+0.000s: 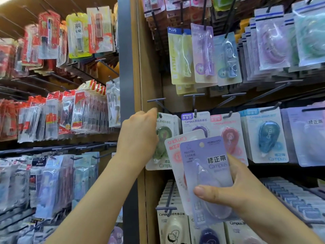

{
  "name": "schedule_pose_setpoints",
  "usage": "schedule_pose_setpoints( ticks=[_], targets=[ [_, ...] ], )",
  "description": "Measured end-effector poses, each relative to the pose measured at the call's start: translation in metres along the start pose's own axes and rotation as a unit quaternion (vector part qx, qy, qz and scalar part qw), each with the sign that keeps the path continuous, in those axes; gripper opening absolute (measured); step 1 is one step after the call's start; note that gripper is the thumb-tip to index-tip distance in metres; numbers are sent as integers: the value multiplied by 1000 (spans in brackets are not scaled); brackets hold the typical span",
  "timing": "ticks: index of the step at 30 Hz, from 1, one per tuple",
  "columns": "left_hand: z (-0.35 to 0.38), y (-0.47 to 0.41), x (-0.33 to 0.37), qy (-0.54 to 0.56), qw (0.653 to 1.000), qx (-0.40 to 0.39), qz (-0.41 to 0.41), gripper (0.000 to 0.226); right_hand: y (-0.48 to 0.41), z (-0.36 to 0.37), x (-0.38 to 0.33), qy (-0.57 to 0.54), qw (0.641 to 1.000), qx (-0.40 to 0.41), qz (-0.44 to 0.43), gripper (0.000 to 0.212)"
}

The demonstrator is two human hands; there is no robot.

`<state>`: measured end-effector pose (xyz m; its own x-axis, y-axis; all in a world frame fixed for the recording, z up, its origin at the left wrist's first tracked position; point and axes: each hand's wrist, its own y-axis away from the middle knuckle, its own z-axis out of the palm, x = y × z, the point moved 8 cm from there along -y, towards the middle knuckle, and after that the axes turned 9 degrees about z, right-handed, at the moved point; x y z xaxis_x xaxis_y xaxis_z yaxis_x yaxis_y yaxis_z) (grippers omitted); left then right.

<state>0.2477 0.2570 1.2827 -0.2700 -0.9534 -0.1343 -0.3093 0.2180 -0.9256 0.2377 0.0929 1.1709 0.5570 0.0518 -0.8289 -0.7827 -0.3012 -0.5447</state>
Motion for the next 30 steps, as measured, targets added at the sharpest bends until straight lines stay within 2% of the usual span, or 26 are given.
schedule_pose_setpoints(
  ticks=[4,7,10,12,14,18,20,22,24,27,30],
  targets=[
    [9,-4,8,-111,993,-17,33,45,-7,4,-1,-24,1000,-16,13,53],
    [5,-3,9,-174,984,19,42,47,-7,-3,2,-77,997,5,10,56],
    [-5,4,8,-157,980,95,75,28,-3,-17,4,-124,991,47,-5,52],
    [2,15,11,-129,977,117,122,15,-1,-26,8,-134,988,72,-8,61],
    [20,27,21,-118,974,87,174,17,0,-32,12,-137,986,95,-10,70],
    [57,31,22,-182,966,-34,180,57,1,-33,17,-121,986,116,-17,84],
    [64,26,21,-197,964,-65,166,68,2,-33,16,-109,986,121,-26,81],
    [65,24,27,-204,961,-77,171,77,3,-32,12,-97,986,128,-41,68],
    [69,21,31,-214,956,-89,180,76,3,-33,10,-102,983,140,-53,57],
    [70,13,33,-213,954,-114,179,74,5,-33,8,-90,981,158,-62,67],
    [74,8,28,-184,958,-146,163,72,6,-32,9,-92,980,166,-62,60]
  ],
)
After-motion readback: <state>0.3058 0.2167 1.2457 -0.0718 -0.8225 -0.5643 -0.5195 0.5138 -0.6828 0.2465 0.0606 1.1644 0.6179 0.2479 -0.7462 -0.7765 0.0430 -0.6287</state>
